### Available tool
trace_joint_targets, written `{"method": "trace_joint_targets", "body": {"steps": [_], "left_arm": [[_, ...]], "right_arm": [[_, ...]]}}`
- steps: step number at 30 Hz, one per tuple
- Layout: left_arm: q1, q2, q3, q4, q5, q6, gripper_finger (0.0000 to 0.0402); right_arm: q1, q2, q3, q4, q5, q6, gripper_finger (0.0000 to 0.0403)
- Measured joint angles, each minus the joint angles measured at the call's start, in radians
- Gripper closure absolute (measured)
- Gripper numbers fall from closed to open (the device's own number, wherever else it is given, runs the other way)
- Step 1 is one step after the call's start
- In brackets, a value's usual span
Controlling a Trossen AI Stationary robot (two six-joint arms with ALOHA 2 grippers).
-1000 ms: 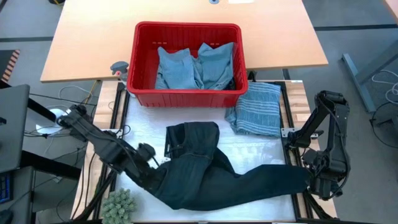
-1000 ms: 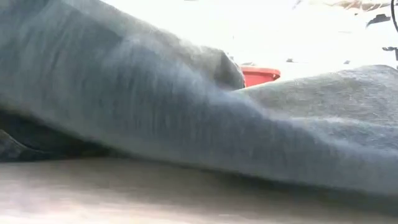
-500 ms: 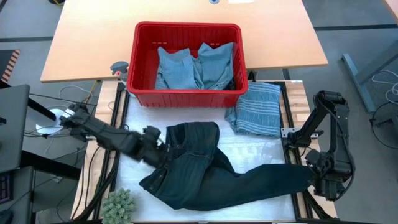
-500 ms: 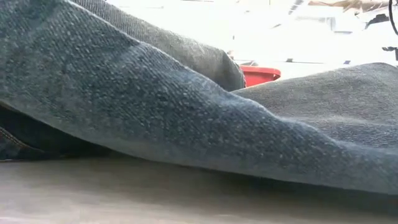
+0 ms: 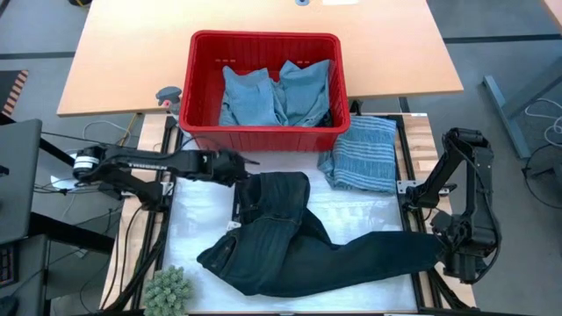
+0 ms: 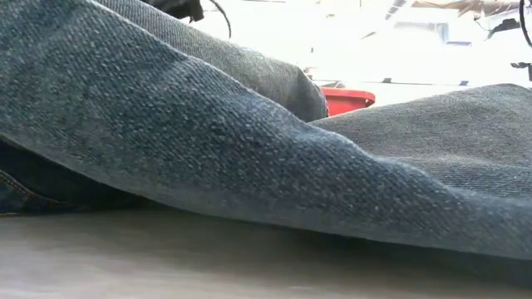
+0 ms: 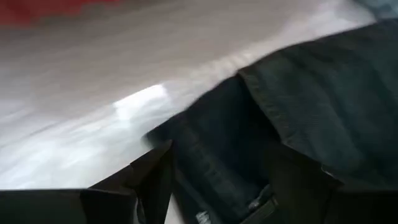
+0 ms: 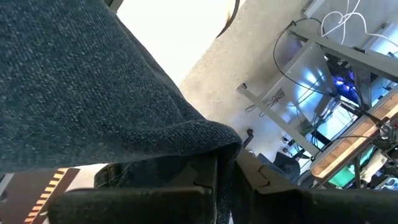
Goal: Fold Laundry from Bin
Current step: Fold the black pants
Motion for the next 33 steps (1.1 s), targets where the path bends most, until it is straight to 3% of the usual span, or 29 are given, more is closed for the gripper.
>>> {"method": "trace_joint_targets", "body": {"steps": [3,11,16,23,27,33], "left_arm": [[0.054,0.021,-0.044,0.091,0.034,0.120,0.0175],[0.116,0.138,-0.058,0.127,0.126,0.307,0.0175],[0.111,0.203,-0.058,0.124,0.150,0.333,0.0175],[0.111,0.282,-0.053,0.127,0.298,0.348,0.0184],[0.112,0.296,-0.052,0.105,0.356,0.305,0.0239],[0.108,0.245,-0.029,-0.010,0.349,0.253,0.0384]], "right_arm": [[0.000,0.000,0.000,0.005,0.000,-0.007,0.0355],[0.000,0.000,0.000,0.005,0.000,-0.011,0.0355],[0.000,0.000,0.000,0.007,0.001,-0.011,0.0355],[0.000,0.000,0.000,0.006,0.001,-0.048,0.0355],[0.000,0.000,0.000,0.006,0.001,-0.058,0.0355],[0.000,0.000,0.000,0.006,0.001,-0.058,0.0355]]}}
